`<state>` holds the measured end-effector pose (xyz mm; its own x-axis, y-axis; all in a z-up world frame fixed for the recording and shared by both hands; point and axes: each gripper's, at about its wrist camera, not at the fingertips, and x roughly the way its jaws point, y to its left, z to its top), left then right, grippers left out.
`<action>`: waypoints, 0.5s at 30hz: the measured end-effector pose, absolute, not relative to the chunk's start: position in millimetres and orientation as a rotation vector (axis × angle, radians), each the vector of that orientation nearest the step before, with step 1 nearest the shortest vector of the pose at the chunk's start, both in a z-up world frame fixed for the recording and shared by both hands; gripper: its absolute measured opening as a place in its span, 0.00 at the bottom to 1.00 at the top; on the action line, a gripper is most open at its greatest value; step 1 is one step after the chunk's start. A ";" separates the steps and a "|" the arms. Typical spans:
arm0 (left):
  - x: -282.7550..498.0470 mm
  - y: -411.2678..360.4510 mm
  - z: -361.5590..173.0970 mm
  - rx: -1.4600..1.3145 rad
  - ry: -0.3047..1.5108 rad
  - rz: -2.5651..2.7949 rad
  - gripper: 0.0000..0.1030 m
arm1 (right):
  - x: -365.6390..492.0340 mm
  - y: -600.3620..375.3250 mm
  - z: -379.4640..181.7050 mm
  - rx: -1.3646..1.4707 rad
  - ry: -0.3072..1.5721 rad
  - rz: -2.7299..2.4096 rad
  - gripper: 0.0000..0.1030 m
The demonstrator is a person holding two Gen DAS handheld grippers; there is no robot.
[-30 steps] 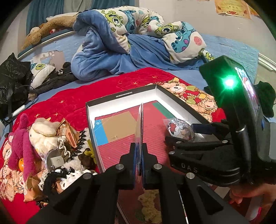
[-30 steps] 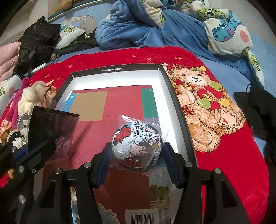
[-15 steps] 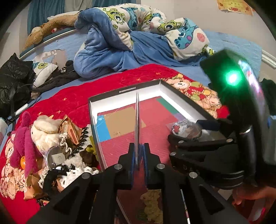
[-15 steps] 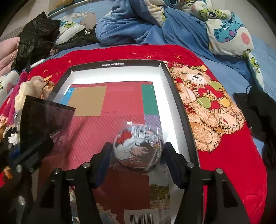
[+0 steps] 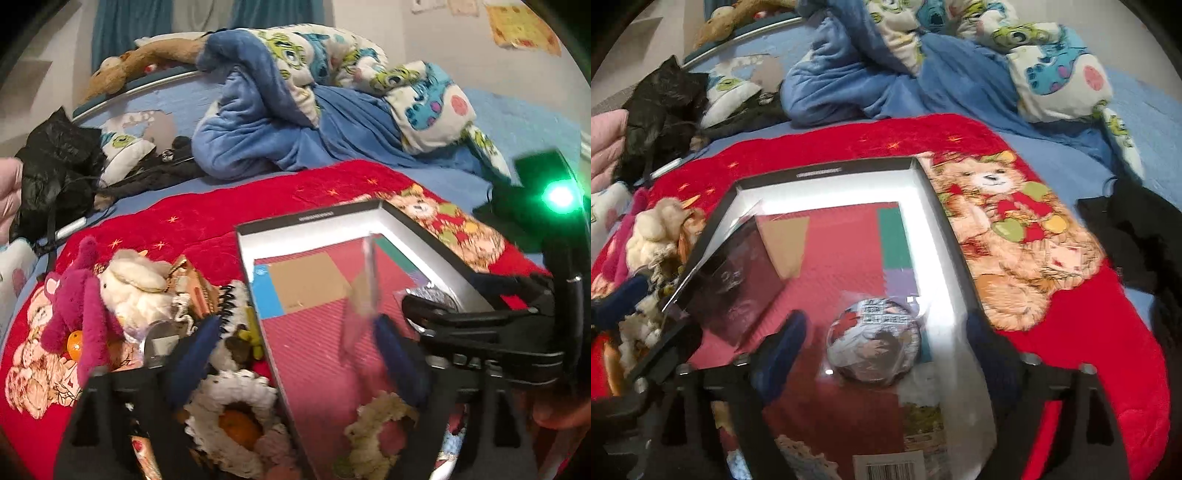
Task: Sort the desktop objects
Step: 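Open the right tool to drop the badge bag into the box while the left tool releases the card, then withdraw both tools from above the box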
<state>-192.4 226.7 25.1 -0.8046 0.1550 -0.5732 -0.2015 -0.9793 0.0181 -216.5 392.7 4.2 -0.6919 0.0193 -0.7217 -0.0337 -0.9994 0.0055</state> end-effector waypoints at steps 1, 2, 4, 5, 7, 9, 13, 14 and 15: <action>-192.8 223.2 25.8 -0.878 0.105 2.822 1.00 | -216.0 394.4 4.9 -1.219 0.057 2.876 0.91; -192.3 221.1 27.0 -0.874 0.095 2.816 1.00 | -215.2 396.6 5.5 -1.217 0.089 2.892 0.91; -193.1 218.9 28.6 -0.877 0.094 2.811 1.00 | -213.6 398.2 6.7 -1.212 0.126 2.911 0.95; -193.0 218.6 28.8 -0.872 0.098 2.816 1.00 | -213.4 397.9 7.1 -1.209 0.132 2.914 0.95; -192.7 218.9 29.8 -0.863 0.111 2.825 1.00 | -213.5 397.1 7.5 -1.205 0.128 2.913 0.95; -192.7 217.7 30.7 -0.862 0.108 2.823 1.00 | -212.5 396.4 7.2 -1.205 0.125 2.911 0.95; -194.0 218.4 30.2 -0.869 0.104 2.821 1.00 | -212.7 397.0 7.2 -1.204 0.129 2.913 0.95; -193.9 219.3 29.8 -0.870 0.108 2.822 1.00 | -212.6 397.0 7.3 -1.204 0.129 2.913 0.95; -193.5 219.7 29.6 -0.869 0.111 2.823 1.00 | -212.5 397.0 7.3 -1.204 0.128 2.913 0.95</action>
<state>-193.5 219.7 29.6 -0.8115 0.1548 -0.5634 -0.1984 -0.9800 0.0166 -212.5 397.0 7.3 -0.7086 -0.0428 -0.7043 -0.0191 -0.9966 0.0798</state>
